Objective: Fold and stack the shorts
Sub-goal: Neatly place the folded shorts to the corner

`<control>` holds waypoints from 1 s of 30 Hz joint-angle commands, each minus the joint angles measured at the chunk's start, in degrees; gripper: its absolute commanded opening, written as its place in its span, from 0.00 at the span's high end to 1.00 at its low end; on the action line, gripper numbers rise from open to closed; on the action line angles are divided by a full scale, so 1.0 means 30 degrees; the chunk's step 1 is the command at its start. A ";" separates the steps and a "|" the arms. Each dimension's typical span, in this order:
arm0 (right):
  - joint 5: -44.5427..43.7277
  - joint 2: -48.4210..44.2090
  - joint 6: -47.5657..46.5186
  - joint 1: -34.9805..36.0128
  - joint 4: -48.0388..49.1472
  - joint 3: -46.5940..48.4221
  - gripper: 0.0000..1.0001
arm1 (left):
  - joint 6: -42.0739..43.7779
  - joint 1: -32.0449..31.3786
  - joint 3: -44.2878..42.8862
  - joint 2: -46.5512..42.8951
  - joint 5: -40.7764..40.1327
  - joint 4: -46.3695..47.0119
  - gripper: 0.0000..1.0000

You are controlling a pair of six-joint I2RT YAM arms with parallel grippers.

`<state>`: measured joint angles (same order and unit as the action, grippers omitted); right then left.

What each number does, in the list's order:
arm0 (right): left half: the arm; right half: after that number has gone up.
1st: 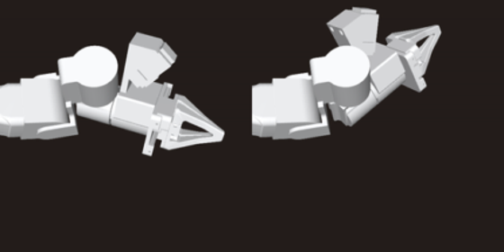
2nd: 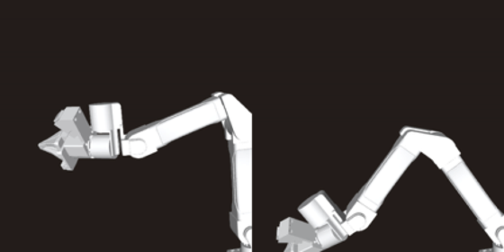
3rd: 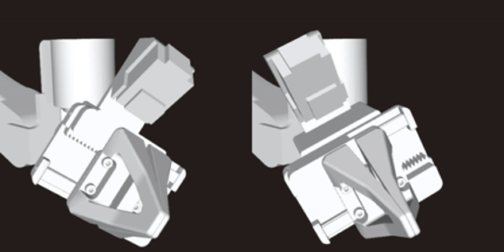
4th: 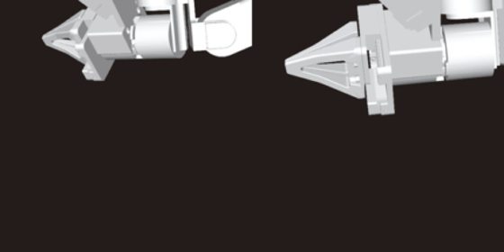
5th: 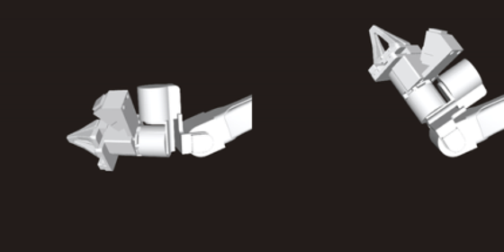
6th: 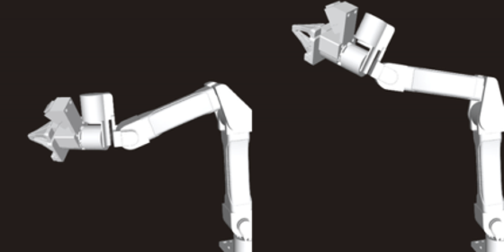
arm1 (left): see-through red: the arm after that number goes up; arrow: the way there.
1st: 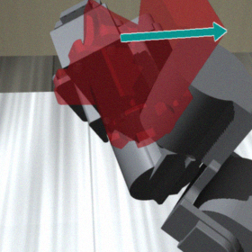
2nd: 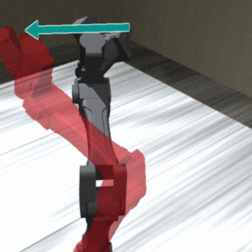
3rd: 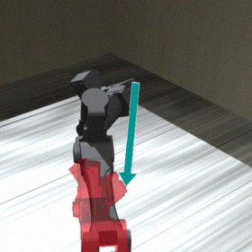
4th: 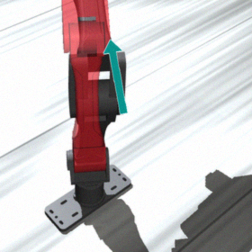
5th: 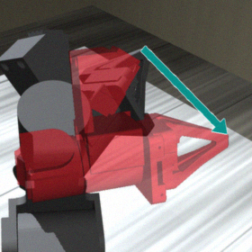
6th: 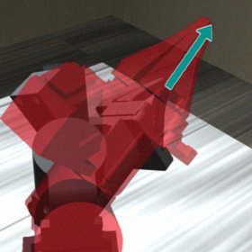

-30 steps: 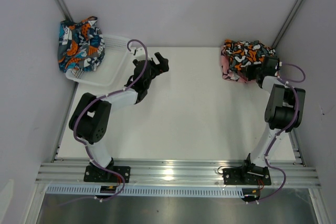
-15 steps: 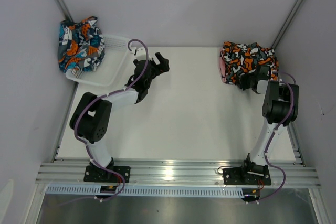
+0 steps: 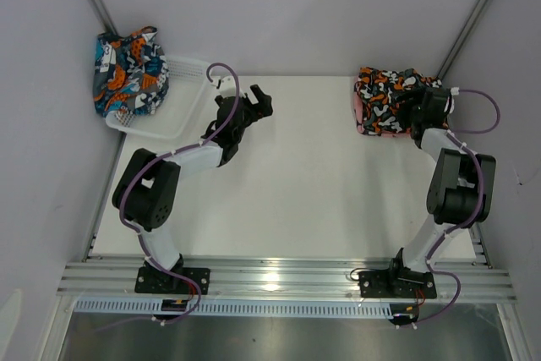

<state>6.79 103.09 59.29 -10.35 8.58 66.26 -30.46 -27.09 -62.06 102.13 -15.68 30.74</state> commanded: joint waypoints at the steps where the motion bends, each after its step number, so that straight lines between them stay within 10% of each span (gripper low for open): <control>1: 0.1279 0.0613 -0.0780 -0.0095 0.4782 0.1170 0.32 | 0.0485 -0.0080 -0.0728 0.0030 0.0013 0.0359 0.01; 10: 0.5736 1.1092 0.5898 -0.0242 1.7204 0.6179 0.39 | 0.0690 -0.0081 -0.0641 -0.0087 -0.0134 0.0417 0.01; 19: 0.4915 1.4503 0.6574 -0.0007 1.4039 0.8060 0.31 | 0.0572 -0.0110 -0.0670 0.0001 0.0042 0.0475 0.01; 30: 0.5823 1.0084 0.3910 -0.0681 1.5039 0.7210 0.22 | 0.0719 -0.0140 -0.0670 -0.0058 0.0013 0.0504 0.01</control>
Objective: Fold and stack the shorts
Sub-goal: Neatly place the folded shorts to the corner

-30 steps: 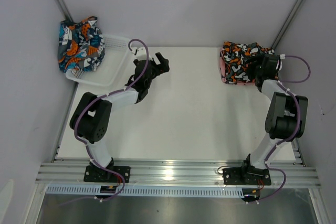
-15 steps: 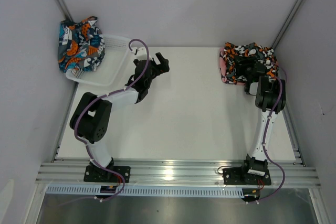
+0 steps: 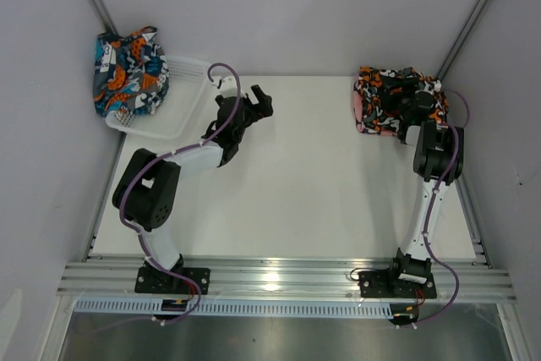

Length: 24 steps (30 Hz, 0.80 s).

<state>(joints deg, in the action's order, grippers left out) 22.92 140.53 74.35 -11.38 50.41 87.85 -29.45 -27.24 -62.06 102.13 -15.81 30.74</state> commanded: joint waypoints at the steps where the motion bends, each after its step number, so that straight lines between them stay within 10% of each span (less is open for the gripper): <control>1: 0.0476 -0.2574 -0.1139 -0.0397 0.1212 0.0041 0.22 | 0.0413 -0.0117 -0.0670 -0.0029 0.0056 0.0534 0.01; 24: -0.1604 0.2000 0.0122 -0.1364 -0.1335 0.3557 0.19 | 0.0588 -0.0176 -0.0582 -0.0029 0.0144 0.0651 0.01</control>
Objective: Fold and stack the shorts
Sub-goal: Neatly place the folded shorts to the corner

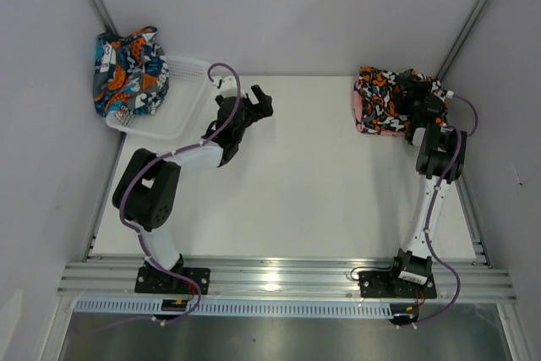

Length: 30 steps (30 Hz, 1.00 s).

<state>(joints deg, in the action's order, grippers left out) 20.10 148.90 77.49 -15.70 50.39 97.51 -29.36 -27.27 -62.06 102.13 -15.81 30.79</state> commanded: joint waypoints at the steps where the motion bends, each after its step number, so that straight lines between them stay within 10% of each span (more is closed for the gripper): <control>1: -0.0287 -0.1057 -0.1422 0.0107 -0.1212 0.0482 0.18 | 0.0589 -0.0169 -0.0611 -0.0029 0.0144 0.0637 0.01; 11: 0.2266 -0.7761 -0.6165 0.0840 0.0784 -0.2500 0.01 | 0.1467 -0.0140 -0.0231 -0.0906 -0.1055 0.0754 0.01; 16: 0.2354 -1.1801 -1.0211 0.1308 -0.5770 -0.2855 0.00 | 0.1761 -0.0140 -0.0376 -0.2574 -0.2371 -0.0415 0.01; 30: 0.0158 -2.1966 -1.4932 0.3798 -1.0111 -1.1494 0.01 | 0.2529 0.0648 -0.0435 -0.6884 -0.7530 -0.5950 0.01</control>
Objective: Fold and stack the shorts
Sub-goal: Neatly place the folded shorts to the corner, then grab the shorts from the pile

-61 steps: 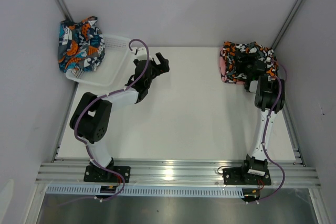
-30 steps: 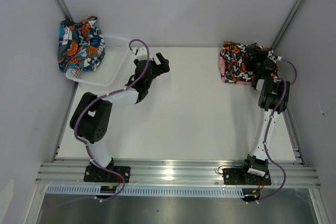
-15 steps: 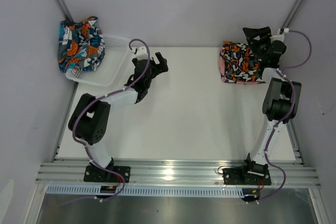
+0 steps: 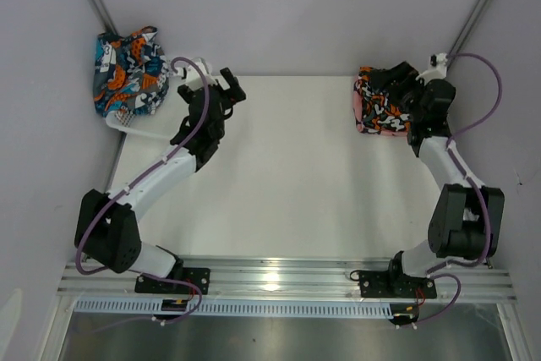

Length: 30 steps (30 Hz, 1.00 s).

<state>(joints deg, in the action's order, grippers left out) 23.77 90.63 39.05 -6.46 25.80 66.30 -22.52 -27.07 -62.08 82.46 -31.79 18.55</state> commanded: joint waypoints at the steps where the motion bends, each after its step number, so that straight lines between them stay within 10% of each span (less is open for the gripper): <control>1: -0.1213 -0.3134 -0.2233 0.0862 -0.2211 -0.2168 0.01 | -0.0106 0.0992 -0.0747 -0.0240 -0.2119 -0.3267 0.01; 11: -0.3057 -1.0168 -0.2587 0.3002 -0.3940 -0.8504 0.00 | -0.3948 0.7116 -0.5639 0.2716 -0.4280 -0.9223 0.01; 30: -0.3614 -1.2518 -0.3728 0.7657 -0.4089 -1.1115 0.01 | 0.2819 1.0986 -1.9428 1.7596 -0.3818 -1.0427 0.01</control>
<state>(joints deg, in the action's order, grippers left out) 15.35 52.69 30.39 13.32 11.42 33.36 -19.20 5.96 -110.80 131.35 -42.37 -10.94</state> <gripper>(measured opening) 0.993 0.991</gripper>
